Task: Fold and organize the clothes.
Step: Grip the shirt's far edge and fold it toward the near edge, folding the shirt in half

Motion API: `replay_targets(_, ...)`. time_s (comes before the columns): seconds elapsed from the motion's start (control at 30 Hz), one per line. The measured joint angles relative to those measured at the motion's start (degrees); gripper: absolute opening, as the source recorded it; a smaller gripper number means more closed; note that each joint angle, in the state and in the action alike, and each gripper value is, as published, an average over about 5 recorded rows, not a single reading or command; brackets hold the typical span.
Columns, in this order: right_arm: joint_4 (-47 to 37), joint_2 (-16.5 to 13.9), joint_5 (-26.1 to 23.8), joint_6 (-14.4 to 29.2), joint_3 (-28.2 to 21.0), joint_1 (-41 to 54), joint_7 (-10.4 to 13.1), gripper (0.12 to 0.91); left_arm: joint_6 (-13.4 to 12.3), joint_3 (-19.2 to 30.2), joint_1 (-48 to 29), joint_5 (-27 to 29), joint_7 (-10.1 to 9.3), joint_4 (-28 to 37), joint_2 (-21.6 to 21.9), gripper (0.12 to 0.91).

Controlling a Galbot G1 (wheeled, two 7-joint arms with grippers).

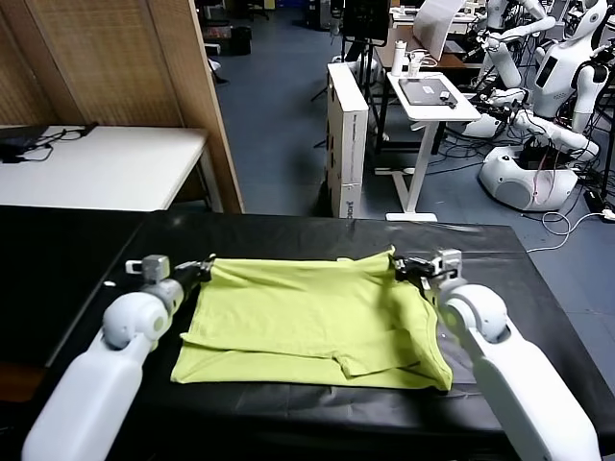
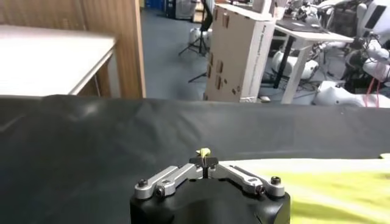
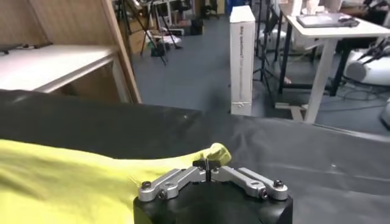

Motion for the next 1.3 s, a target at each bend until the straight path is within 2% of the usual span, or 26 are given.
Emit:
replay_targets(0.23, 4.8, -2.8, 0.2, -1.1, 1.3, -6.3, 0.2, 0.141, -0.2, -3.9, 8.6, 4.3, 0.14, -8.6, -0.6, 0.15)
replay_targets(0.47, 8.0, -5.7, 1.0, -1.1, 1.4, -10.6, 0.1, 0.141, -1.1, -7.2, 16.3, 6.4, 0.69, -13.7, -0.5, 0.15)
replay_targets(0.83, 10.2, -6.2, 0.6, -1.1, 2.2, -14.5, 0.1, 0.141, -1.8, -9.4, 24.7, 9.1, 1.29, -17.1, -2.4, 0.15)
replay_targets(1.13, 10.7, -6.2, 0.4, -1.1, 2.7, -16.0, 0.0, 0.143, -1.1, -9.5, 27.0, 10.4, 0.94, -17.3, -4.0, 0.15)
replay_targets(1.2, 11.0, -6.2, 0.4, -1.1, 3.0, -16.4, -0.2, 0.18, -0.6, -9.6, 27.3, 10.6, 0.49, -17.3, -4.3, 0.151)
replay_targets(1.3, 11.7, -6.1, 0.7, -1.1, 3.7, -16.7, -0.9, 0.308, -0.2, -9.9, 27.8, 11.4, 0.1, -17.5, -4.7, 0.204)
